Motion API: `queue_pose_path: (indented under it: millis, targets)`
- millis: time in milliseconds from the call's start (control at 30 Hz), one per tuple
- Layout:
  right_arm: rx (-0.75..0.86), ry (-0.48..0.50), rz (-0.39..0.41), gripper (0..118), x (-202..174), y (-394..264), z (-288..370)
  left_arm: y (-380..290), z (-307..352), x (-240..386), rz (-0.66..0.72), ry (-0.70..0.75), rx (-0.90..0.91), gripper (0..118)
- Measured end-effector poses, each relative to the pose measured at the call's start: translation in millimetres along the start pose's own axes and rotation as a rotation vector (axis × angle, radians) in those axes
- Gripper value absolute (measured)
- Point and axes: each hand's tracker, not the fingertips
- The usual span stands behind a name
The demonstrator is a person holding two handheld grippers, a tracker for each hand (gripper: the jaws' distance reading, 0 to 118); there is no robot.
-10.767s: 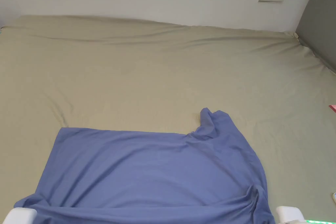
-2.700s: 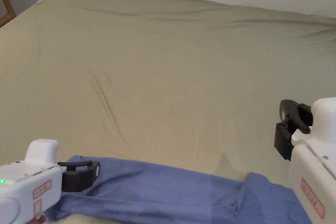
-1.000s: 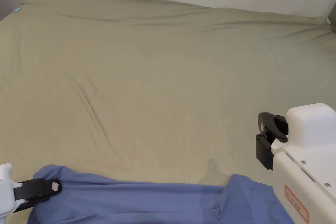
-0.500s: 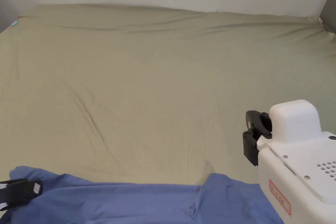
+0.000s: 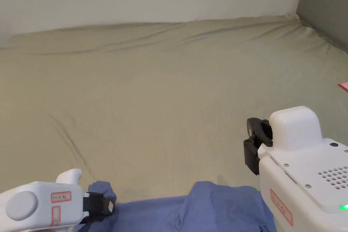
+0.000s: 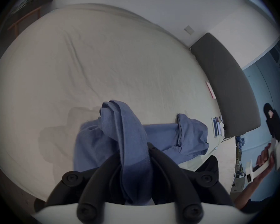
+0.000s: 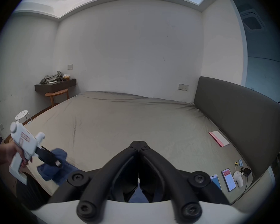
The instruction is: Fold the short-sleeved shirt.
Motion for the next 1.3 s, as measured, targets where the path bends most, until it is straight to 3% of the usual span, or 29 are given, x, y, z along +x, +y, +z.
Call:
queue_pose_path:
  millis: [233, 333, 367, 400, 500, 567, 600, 767, 833, 867, 900, 933, 967, 1167, 1300]
  targets:
    - [-0.008, -0.037, -0.032, 2, 32, -10, 5, 2, -63, 18, 0.086, 0.018, -0.054, 11]
    - [-0.016, -0.053, -0.053, 2, 42, -14, 3, -3, -79, 33, 0.06, 0.093, -0.043, 12]
    - [-0.019, -0.055, -0.063, 2, 45, -15, 2, -7, -84, 42, 0.059, 0.126, -0.034, 17]
    - [-0.02, -0.055, -0.069, 2, 46, -15, 1, -9, -90, 45, 0.071, 0.125, -0.039, 36]
    - [-0.025, -0.059, -0.078, 2, 49, -17, -1, -10, -94, 44, 0.235, -0.054, -0.056, 60]
    - [-0.027, -0.061, -0.079, 2, 48, -17, -2, -7, -91, 48, 0.302, -0.198, -0.077, 104]
    - [-0.028, -0.06, -0.078, 2, 48, -17, -2, -4, -86, 50, 0.309, -0.247, -0.072, 113]
    - [-0.021, -0.059, -0.071, 2, 44, -15, -1, 11, -40, 54, 0.212, -0.287, 0.057, 113]
    - [-0.021, -0.057, -0.069, 2, 41, -14, -1, 11, -20, 49, 0.128, -0.246, 0.13, 101]
    - [-0.021, -0.056, -0.068, 2, 39, -13, -2, 10, -10, 47, 0.08, -0.197, 0.167, 82]
    - [-0.021, -0.055, -0.066, 2, 37, -13, -2, 8, -5, 44, 0.035, -0.137, 0.197, 45]
    - [-0.021, -0.055, -0.062, 2, 36, -12, -2, 4, -2, 42, -0.012, -0.072, 0.219, 18]
    - [-0.021, -0.053, -0.059, 2, 34, -11, -2, -1, 0, 40, -0.054, -0.023, 0.244, 2]
    - [-0.027, -0.038, -0.034, 2, 20, -10, -3, -45, -42, 42, -0.302, 0.183, 0.263, 0]
    - [-0.034, -0.028, -0.016, 2, 14, -8, -2, -67, -95, 54, -0.366, 0.224, 0.215, 0]
